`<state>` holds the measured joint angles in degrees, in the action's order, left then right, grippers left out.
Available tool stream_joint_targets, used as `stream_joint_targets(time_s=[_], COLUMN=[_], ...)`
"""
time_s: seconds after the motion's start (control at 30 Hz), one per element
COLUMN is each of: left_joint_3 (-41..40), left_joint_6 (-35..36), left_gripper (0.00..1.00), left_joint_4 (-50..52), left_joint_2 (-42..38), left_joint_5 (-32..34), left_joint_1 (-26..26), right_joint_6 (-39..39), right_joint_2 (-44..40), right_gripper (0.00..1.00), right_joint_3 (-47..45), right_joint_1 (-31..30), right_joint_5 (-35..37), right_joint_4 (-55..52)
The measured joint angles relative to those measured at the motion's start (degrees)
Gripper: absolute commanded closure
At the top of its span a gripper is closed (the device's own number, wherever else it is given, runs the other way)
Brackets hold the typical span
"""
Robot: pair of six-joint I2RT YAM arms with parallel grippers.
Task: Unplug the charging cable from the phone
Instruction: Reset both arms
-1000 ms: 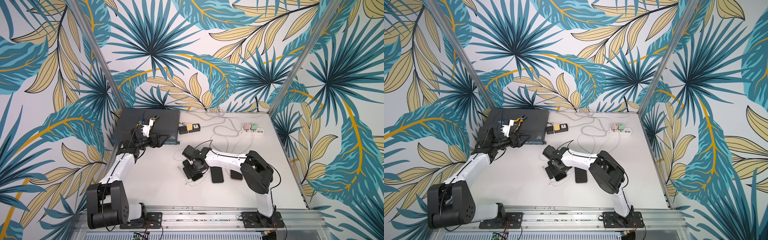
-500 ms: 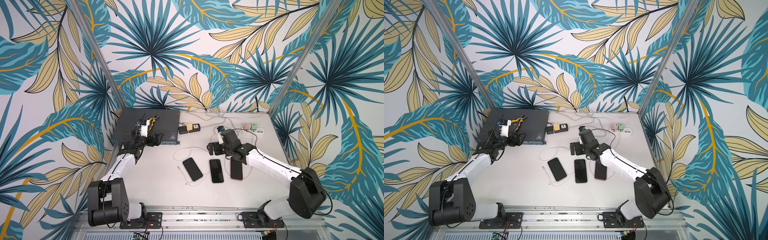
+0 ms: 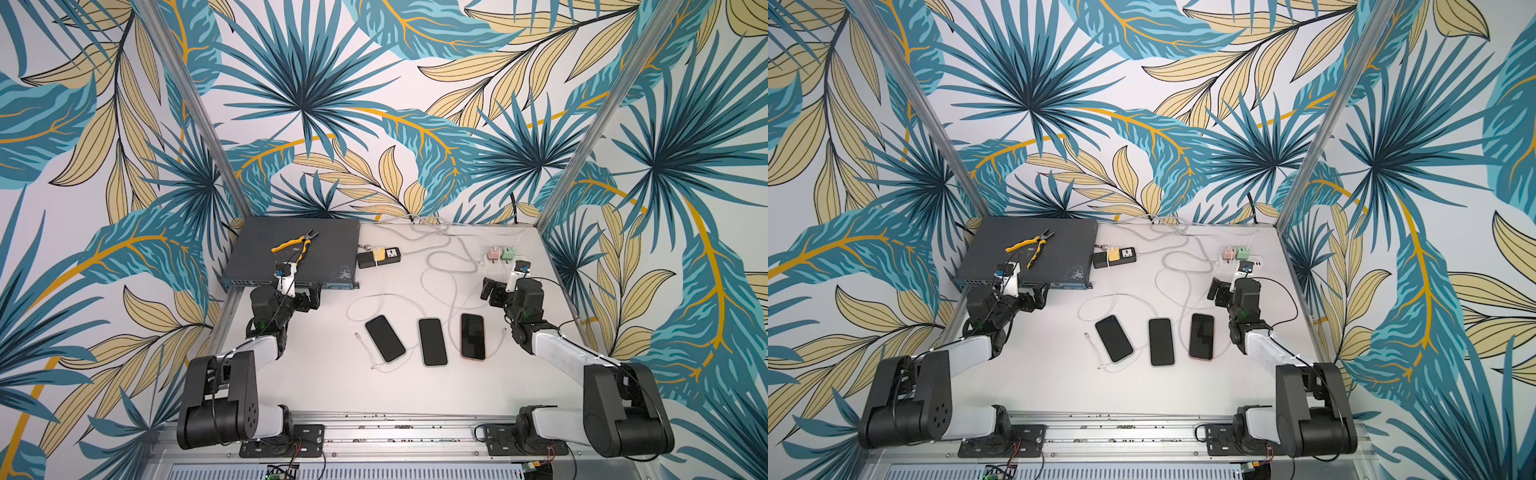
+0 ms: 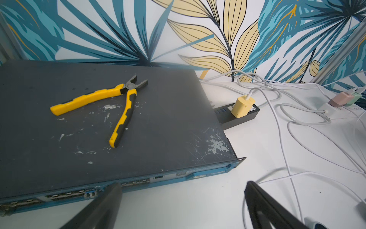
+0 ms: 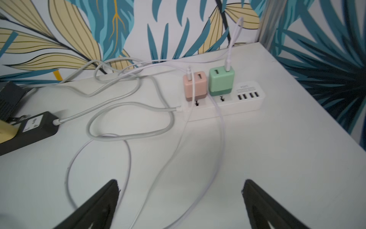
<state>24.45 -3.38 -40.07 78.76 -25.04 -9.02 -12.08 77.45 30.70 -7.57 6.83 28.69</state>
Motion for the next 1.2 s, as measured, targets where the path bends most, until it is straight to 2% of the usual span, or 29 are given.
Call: stream_joint_targets(time_s=[0.17,0.33,0.57,0.67,0.87,1.2], left_joint_3=[-0.3,-1.3,-5.3,-8.2,-14.2,-15.1], left_joint_6=[0.0,0.4,0.2,0.1,-0.7,-1.1], left_gripper=[0.00,0.00,0.00,0.00,0.00,0.00], left_joint_4=[-3.6,-4.8,-13.0,-16.4,-30.7,-37.8], left_joint_2=[-0.7,-1.0,6.5,6.9,11.3,13.4], left_joint_5=[0.8,1.9,4.7,6.6,12.6,16.5], left_joint_1=[0.0,0.0,0.0,0.3,0.9,1.5], right_joint_6=[1.9,3.4,6.4,7.0,7.8,8.3], right_joint_2=[2.2,3.5,3.5,3.5,6.2,10.1], right_gripper=[0.00,0.00,0.00,0.00,0.00,0.00], right_joint_3=[-1.3,-1.0,-8.0,-12.2,-16.0,-23.5], right_joint_1=[4.5,7.9,8.5,8.6,8.9,8.9], right_joint_5=[0.2,-0.6,-1.1,-1.1,-3.6,-5.2], right_joint_4=[11.6,14.1,20.9,25.3,37.6,55.0])
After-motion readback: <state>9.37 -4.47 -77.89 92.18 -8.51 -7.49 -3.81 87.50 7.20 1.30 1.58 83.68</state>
